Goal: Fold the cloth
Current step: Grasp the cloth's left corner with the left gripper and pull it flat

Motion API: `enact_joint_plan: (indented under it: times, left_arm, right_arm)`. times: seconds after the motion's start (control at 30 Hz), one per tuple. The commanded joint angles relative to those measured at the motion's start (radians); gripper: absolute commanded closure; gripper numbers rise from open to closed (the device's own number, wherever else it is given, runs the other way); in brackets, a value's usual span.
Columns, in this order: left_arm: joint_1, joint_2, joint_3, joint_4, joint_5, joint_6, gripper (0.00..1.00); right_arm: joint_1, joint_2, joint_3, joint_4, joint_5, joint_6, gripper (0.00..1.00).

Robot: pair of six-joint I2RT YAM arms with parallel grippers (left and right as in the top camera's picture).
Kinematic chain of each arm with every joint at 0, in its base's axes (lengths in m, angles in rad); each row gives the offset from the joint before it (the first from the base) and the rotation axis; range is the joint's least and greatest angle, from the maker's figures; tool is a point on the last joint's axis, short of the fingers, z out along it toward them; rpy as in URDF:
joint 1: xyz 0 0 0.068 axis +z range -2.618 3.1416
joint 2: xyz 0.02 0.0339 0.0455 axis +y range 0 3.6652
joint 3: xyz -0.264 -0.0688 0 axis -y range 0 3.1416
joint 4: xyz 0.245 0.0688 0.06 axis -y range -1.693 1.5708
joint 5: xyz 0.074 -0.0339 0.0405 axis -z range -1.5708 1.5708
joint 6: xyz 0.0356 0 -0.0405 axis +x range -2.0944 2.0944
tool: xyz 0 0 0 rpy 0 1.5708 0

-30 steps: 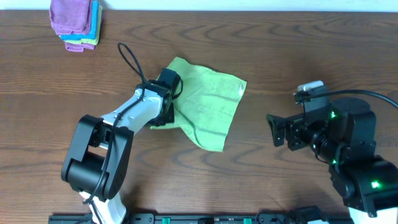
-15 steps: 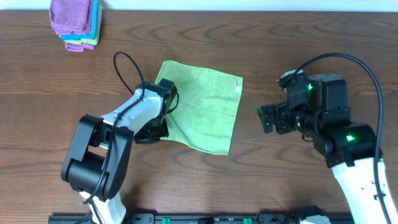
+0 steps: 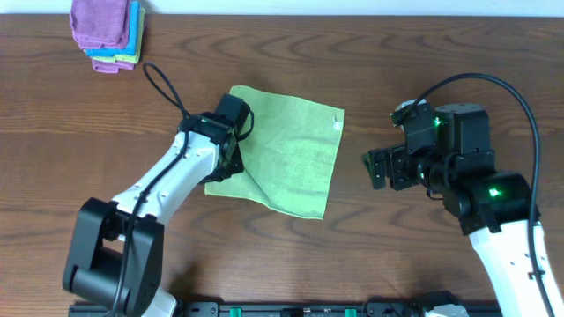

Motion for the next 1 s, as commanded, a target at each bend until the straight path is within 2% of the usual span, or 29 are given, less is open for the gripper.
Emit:
enact_joint_plan:
  times: [0.0,0.4,0.7,0.97]
  left_arm:
    - [-0.004,0.049,-0.003,0.012,-0.029,0.024,0.94]
    - [-0.006,0.158,-0.011,0.042,-0.034,0.031,0.94]
    - [-0.006,0.16,-0.122,0.097,-0.028,0.019,0.94]
    - [-0.006,0.159,-0.248,0.076,0.102,-0.071,0.94]
  right_arm:
    - [-0.01,0.0,0.0,0.0,-0.008,-0.012,0.01]
    - [-0.01,0.0,0.0,0.011,-0.007,-0.013,0.01]
    - [-0.01,0.0,0.0,0.012,-0.007,-0.024,0.01]
    - [-0.01,0.009,0.0,0.023,-0.007,-0.031,0.0]
